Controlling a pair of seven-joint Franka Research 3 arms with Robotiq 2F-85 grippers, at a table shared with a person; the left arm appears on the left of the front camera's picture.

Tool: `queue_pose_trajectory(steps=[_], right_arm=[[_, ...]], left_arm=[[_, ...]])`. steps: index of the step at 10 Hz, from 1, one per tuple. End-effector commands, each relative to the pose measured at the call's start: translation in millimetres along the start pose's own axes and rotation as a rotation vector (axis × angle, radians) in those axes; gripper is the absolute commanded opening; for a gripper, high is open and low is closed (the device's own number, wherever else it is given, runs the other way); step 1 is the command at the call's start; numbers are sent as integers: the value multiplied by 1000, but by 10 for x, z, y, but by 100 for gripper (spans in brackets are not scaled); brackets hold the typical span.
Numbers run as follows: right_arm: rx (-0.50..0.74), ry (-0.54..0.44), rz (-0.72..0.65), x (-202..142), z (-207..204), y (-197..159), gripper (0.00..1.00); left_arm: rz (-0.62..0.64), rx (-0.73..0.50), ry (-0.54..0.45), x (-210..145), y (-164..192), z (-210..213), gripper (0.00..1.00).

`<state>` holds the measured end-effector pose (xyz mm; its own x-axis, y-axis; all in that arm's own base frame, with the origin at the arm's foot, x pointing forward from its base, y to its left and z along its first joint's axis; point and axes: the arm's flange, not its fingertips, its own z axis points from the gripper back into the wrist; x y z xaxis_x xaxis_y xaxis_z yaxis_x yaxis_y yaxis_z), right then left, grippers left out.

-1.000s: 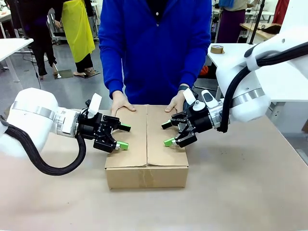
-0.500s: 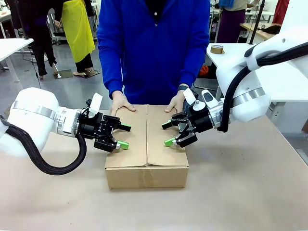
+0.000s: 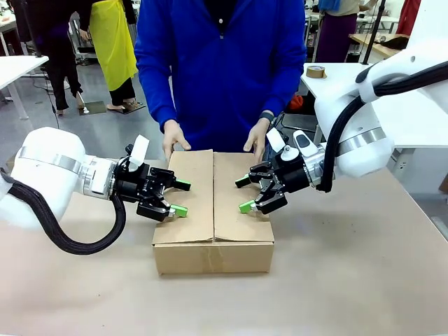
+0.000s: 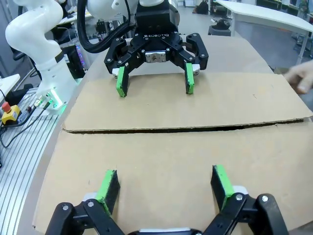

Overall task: Pack the gift set into the box.
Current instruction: Press and hold the closed box until the human finishes sealing it.

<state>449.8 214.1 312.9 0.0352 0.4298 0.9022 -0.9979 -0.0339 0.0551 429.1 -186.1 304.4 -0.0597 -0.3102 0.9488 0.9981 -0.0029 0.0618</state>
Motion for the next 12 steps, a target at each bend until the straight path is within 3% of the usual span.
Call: queue_pose_trajectory(steps=[1,12], right_arm=[[-6,-6,-1,-5,-14,2,100],[-6,-6,-1,-5,-14,2,100]], left_arm=[[-8,-4,-8,-14,-18,10,100],[-8,-4,-8,-14,-18,10,100]])
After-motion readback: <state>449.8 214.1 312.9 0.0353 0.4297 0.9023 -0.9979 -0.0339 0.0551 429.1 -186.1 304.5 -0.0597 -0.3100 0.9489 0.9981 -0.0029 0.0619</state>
